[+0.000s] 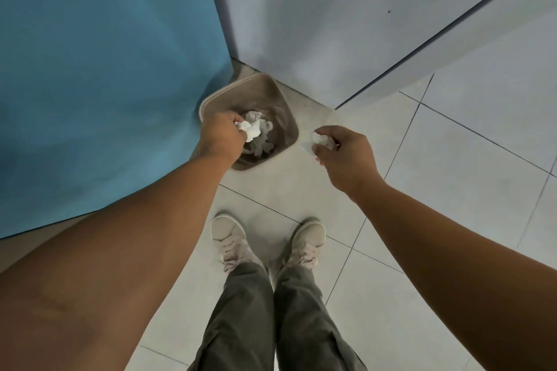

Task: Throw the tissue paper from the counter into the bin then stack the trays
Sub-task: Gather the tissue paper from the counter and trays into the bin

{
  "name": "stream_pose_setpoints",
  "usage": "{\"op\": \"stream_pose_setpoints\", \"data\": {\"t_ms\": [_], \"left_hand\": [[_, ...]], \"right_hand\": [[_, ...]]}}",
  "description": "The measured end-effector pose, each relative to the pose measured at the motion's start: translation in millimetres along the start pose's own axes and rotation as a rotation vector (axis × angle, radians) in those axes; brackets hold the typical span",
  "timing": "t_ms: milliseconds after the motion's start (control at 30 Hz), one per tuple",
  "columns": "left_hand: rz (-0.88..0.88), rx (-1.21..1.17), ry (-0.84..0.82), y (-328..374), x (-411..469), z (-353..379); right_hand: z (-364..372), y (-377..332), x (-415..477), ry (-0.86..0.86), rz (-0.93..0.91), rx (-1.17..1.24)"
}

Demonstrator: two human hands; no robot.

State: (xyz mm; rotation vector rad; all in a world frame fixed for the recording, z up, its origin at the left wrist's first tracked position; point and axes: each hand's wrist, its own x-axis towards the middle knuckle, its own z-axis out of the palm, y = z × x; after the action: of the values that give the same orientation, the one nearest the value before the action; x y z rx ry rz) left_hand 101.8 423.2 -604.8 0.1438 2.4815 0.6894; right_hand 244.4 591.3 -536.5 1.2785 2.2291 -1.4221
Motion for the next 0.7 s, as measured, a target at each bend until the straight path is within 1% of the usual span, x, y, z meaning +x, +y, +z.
{"op": "stream_pose_setpoints", "data": {"t_ms": [133, 233, 400, 567, 700], "left_hand": [[0.003, -0.043, -0.081, 0.5, 19.3, 22.9], [0.02, -0.083, -0.115, -2.6, 24.7, 27.2], [0.023, -0.191, -0.039, -23.0, 17.1, 6.5], [0.02, -0.189, 0.042, -48.2, 15.3, -15.9], [0.041, -0.205, 0.072, -60.7, 16.9, -23.4]], "right_hand": [[13.1, 12.1, 13.9, -0.014, 0.017, 0.058], [23.3, 13.2, 21.7, -0.022, 0.018, 0.068], [38.9, 0.6, 29.4, -0.022, -0.007, 0.045], [62.0, -29.9, 47.5, -0.054, -0.098, -0.079], [86.3, -46.3, 64.9, -0.099, -0.146, -0.128]]}}
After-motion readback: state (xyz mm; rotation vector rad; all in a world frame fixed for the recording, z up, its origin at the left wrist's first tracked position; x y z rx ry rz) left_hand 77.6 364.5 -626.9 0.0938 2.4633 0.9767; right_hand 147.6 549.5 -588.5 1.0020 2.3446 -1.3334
